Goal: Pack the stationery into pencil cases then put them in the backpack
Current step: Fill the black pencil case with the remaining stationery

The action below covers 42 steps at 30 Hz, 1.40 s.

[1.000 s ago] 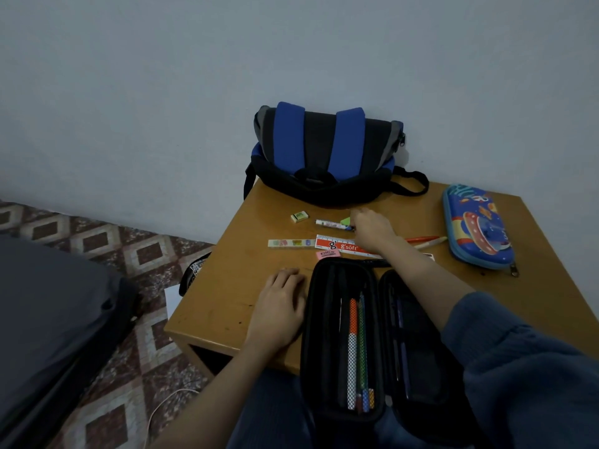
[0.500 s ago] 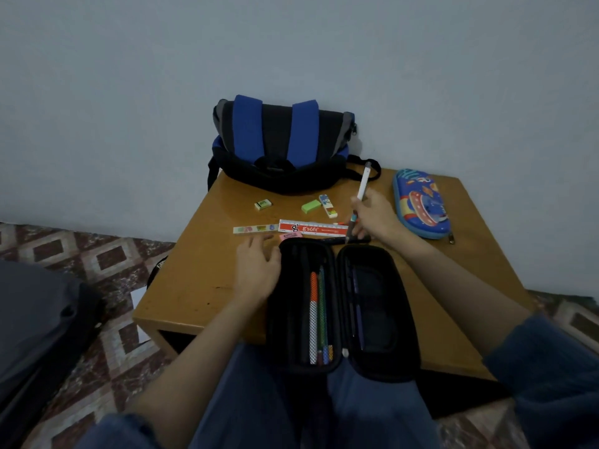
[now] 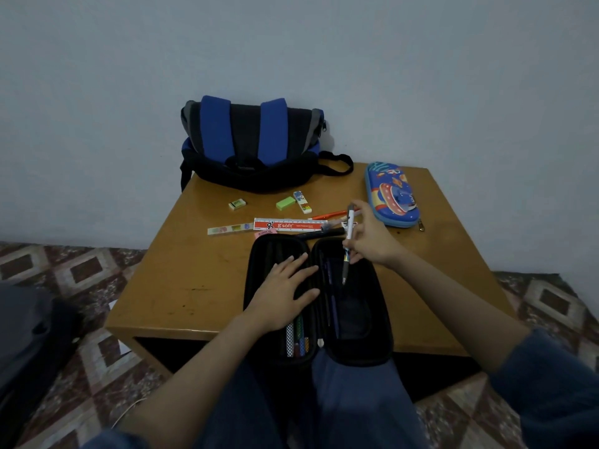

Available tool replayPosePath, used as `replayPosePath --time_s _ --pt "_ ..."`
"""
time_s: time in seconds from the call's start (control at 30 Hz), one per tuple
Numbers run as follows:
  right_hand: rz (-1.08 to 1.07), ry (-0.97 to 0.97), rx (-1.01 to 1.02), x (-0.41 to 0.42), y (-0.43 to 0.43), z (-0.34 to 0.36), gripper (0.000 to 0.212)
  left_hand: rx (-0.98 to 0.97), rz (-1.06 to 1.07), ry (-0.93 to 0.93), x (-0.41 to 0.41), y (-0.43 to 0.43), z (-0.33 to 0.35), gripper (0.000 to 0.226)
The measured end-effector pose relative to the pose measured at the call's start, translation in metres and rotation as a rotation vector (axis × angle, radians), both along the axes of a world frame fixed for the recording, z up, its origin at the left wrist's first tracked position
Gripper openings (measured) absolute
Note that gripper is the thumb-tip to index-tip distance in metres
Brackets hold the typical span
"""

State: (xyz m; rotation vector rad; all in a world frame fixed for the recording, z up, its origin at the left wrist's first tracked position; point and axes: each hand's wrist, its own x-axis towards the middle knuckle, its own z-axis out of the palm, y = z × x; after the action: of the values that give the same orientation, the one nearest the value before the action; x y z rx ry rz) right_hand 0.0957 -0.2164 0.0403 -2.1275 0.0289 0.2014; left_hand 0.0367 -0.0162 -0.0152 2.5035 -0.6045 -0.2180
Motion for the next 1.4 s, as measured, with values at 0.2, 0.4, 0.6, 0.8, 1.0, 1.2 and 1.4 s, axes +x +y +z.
replayPosePath --time_s 0.2,0.4,0.6,0.8,1.0,1.2,1.4 --pt "0.035 0.046 0.087 0.002 0.003 -0.003 0.077 0.032 -0.012 -0.027 -0.001 -0.001 -0.003 0.054" --pt "0.06 0.151 0.031 0.003 0.007 -0.007 0.066 0.047 -0.002 -0.037 -0.001 -0.001 -0.005 0.055" --pt "0.051 0.181 -0.054 0.004 0.01 -0.012 0.059 0.066 -0.005 -0.046 -0.001 -0.003 -0.003 0.056" --pt "0.088 0.192 -0.088 0.001 0.009 -0.011 0.061 0.092 -0.001 -0.051 -0.001 -0.004 -0.003 0.056" --pt "0.116 0.169 -0.125 -0.007 0.011 -0.015 0.06 0.096 -0.001 -0.064 -0.001 -0.004 -0.003 0.056" --pt "0.163 0.22 -0.202 -0.013 0.009 -0.014 0.059 0.102 0.0 -0.056 -0.001 -0.005 -0.002 0.057" --pt "0.203 0.255 -0.274 -0.013 0.008 -0.013 0.057 0.094 0.002 -0.053 -0.002 -0.004 -0.001 0.056"
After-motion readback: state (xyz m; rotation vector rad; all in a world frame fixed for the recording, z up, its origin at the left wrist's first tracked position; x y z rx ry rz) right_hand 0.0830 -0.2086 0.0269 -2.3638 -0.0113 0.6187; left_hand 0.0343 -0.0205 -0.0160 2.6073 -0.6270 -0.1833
